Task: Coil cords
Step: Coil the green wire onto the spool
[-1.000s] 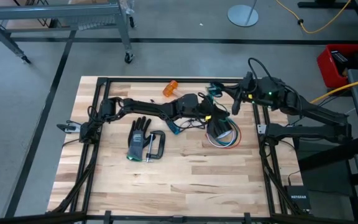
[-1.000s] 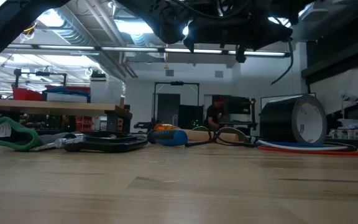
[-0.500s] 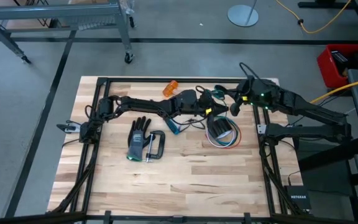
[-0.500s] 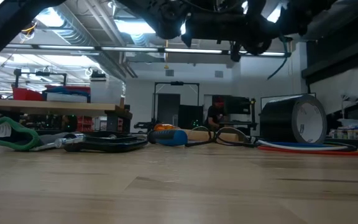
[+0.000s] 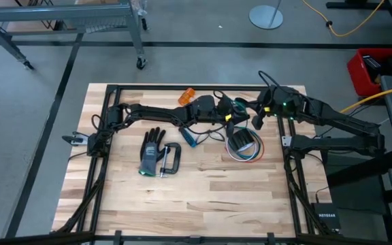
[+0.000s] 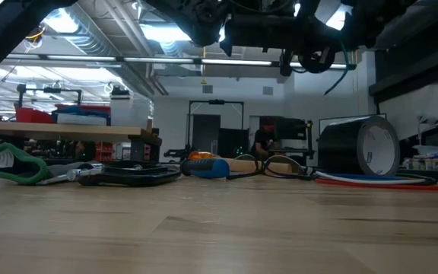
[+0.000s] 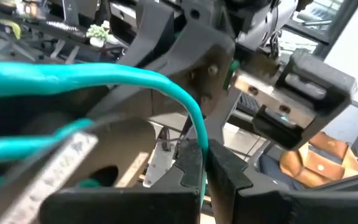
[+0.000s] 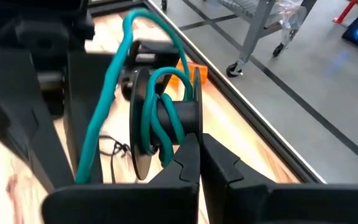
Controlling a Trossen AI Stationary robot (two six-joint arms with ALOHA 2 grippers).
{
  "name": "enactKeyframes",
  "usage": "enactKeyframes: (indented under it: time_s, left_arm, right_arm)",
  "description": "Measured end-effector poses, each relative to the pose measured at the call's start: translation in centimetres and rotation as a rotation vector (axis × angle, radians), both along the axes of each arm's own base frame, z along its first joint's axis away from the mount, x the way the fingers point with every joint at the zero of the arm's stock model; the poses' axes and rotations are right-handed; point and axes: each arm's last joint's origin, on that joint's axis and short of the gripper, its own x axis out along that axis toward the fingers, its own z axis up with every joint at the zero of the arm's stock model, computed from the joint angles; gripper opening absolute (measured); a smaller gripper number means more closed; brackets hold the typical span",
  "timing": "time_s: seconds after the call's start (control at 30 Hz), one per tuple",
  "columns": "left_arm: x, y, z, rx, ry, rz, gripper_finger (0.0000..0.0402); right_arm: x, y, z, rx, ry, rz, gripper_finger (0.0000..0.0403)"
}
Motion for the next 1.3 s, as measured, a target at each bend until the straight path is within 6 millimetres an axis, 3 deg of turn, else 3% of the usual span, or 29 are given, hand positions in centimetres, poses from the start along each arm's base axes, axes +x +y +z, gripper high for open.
enactKeyframes:
  time_s: [0.23, 0.67, 1.3]
  left_arm:
    - [0.0, -0.1, -0.1, -0.073, 0.006, -0.024, 0.0]
    - [0.0, 0.0, -0.4, -0.145, 0.036, -0.018, 0.0]
    - [-0.1, 0.1, -0.7, -0.113, 0.074, -0.018, 0.0]
  right_arm:
    - [0.4, 0.0, 0.2, 0.055, -0.059, 0.0, 0.0001]
    - [1.9, -0.5, -0.7, 0.092, -0.016, 0.011, 0.0001]
    - [2.2, -0.8, 0.3, 0.023, -0.114, -0.025, 0.0001]
